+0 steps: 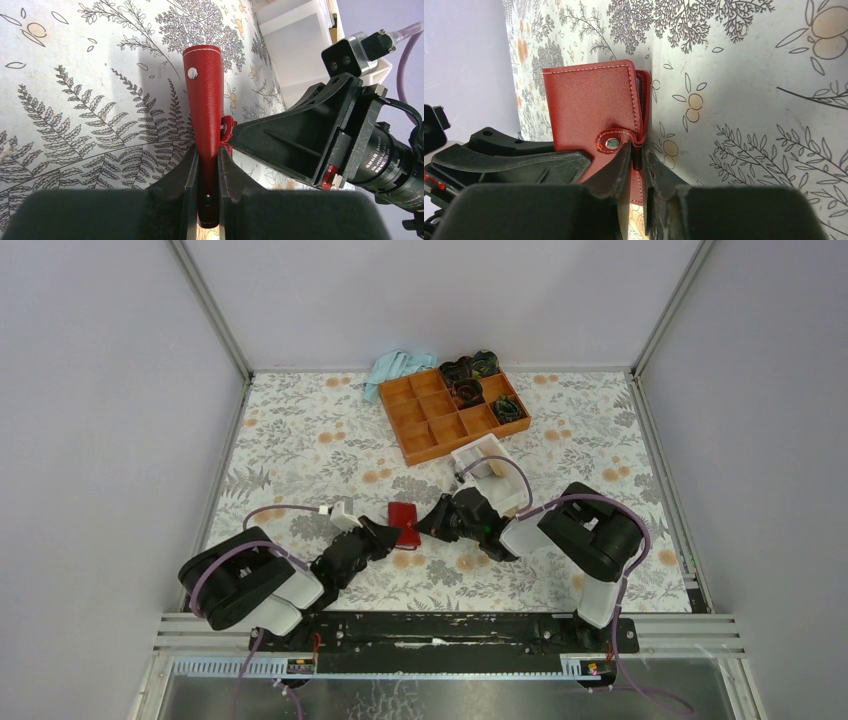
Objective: Put the credit cards into the card holder
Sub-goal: Close the card holder at the center of the board, then pick up the card holder from the center of the board.
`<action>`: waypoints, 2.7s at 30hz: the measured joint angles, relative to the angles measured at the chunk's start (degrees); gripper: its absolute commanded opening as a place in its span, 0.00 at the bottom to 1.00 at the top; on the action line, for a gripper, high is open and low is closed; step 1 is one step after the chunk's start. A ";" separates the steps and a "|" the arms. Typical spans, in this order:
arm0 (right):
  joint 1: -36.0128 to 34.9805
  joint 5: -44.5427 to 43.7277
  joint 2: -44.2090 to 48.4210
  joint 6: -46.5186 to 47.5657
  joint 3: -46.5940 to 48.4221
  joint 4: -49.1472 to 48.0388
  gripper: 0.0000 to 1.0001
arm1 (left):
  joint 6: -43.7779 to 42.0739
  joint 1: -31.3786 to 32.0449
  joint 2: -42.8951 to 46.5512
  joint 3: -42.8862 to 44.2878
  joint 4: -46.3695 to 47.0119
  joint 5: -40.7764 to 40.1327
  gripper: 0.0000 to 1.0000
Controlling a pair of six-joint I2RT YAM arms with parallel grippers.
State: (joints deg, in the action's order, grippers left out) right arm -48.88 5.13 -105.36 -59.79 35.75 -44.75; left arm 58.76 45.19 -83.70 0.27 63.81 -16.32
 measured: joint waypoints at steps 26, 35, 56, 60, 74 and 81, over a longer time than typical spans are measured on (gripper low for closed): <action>0.72 0.98 0.74 1.40 0.63 1.64 0.36 | 7.06 -0.24 -5.64 0.02 5.25 0.44 0.00; 2.16 1.53 0.26 0.98 -0.66 -1.68 0.39 | 11.76 -0.48 -19.69 -0.02 21.81 -0.15 0.00; 3.32 3.69 -2.49 -3.61 -1.77 -8.57 0.42 | 13.88 -0.68 -17.66 -0.04 20.98 -0.55 0.00; 3.32 4.46 -2.47 -4.33 -2.29 -9.31 0.44 | 14.27 -0.70 -13.70 -0.07 16.92 0.02 0.00; 5.35 10.19 -9.77 -12.83 -5.38 -26.25 0.48 | 14.64 -0.94 -7.30 -0.07 10.69 1.01 0.00; 5.86 12.70 -11.69 -16.39 -6.40 -33.14 0.51 | 15.04 -0.98 -7.04 -0.04 11.87 3.17 0.00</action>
State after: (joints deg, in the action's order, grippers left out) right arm -43.03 17.82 -117.05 -76.18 29.34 -77.89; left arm 73.80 44.21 -90.74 0.23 75.68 -13.15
